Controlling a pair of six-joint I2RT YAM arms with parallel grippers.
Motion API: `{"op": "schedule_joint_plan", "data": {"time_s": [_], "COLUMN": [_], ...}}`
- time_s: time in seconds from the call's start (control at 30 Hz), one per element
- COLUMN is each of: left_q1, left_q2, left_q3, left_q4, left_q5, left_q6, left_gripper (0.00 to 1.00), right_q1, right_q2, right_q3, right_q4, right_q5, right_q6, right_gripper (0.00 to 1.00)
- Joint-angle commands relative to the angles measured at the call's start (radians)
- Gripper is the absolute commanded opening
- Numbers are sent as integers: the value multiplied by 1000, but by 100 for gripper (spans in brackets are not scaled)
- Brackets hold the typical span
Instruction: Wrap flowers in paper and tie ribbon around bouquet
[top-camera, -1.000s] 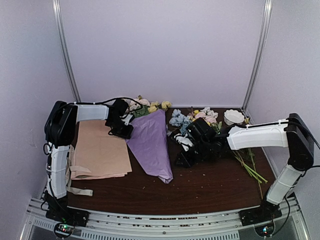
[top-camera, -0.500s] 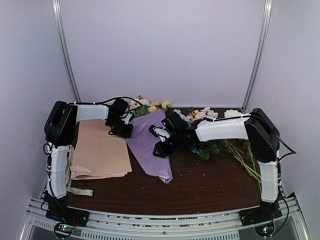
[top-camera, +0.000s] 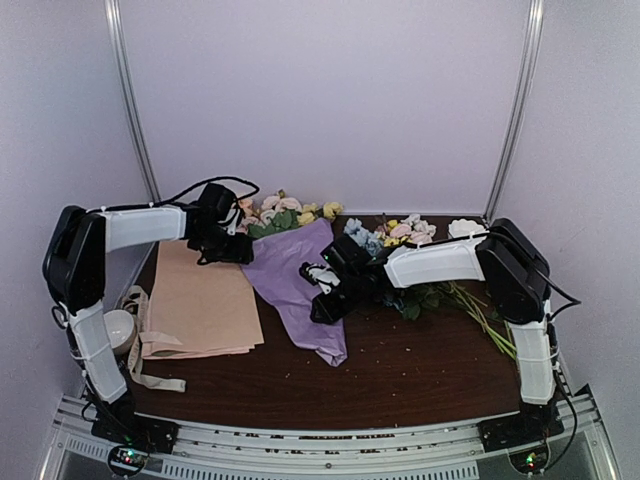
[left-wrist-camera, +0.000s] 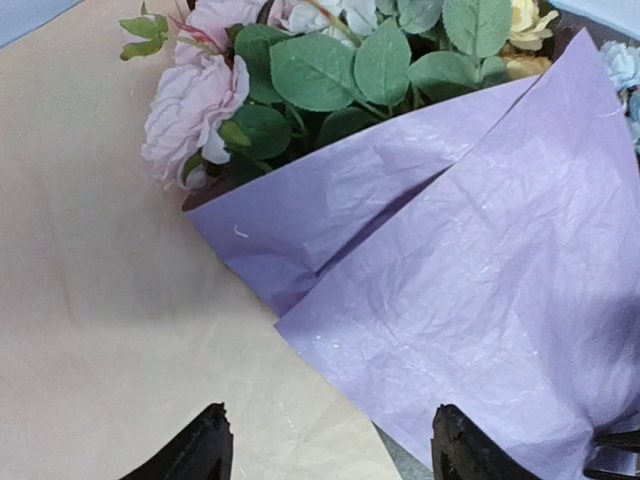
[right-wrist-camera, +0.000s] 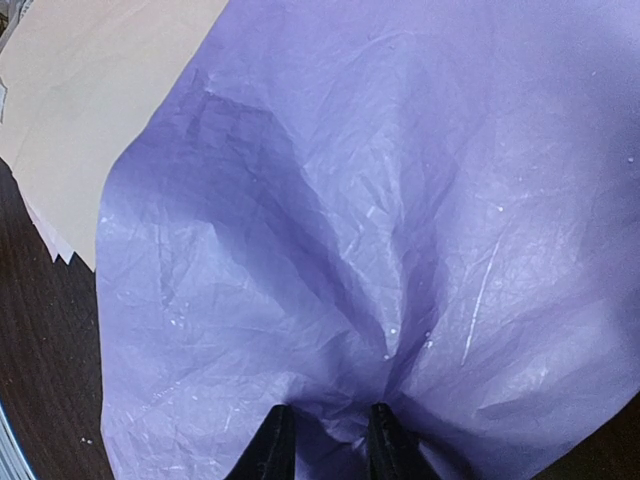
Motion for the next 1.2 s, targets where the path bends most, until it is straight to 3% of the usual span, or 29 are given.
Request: {"op": "schedule_joint_plan", "data": {"time_s": [0.0,0.43,0.7,0.9,1.07,1.17], "left_q1": [6,52,52,41,39,37], "left_q2": [0,208,262,261,252,245], "left_q3": [-100,20,17,44,39,28], "left_q4": [194,212,341,388,405,399], "left_q5": [133,211,314,352,370,360], "left_q6": [-130,-232,-263,-246,-240,-221], "left_gripper": [72,75,72,51,2,0], "right_q1": [13,23,25,24,26,20], "right_q2": [10,5,1,1,-17,-82], "right_q3": [-14,-15,-11,-11,-10,-18], "right_q4": [-37,-45,-47,-49,-53,-58], "right_q5": [16,28,29,27,9,-7], "right_q6": [5,-4,-8,-8,-10,-18], "right_gripper": [26,26,26,26,26,27]}}
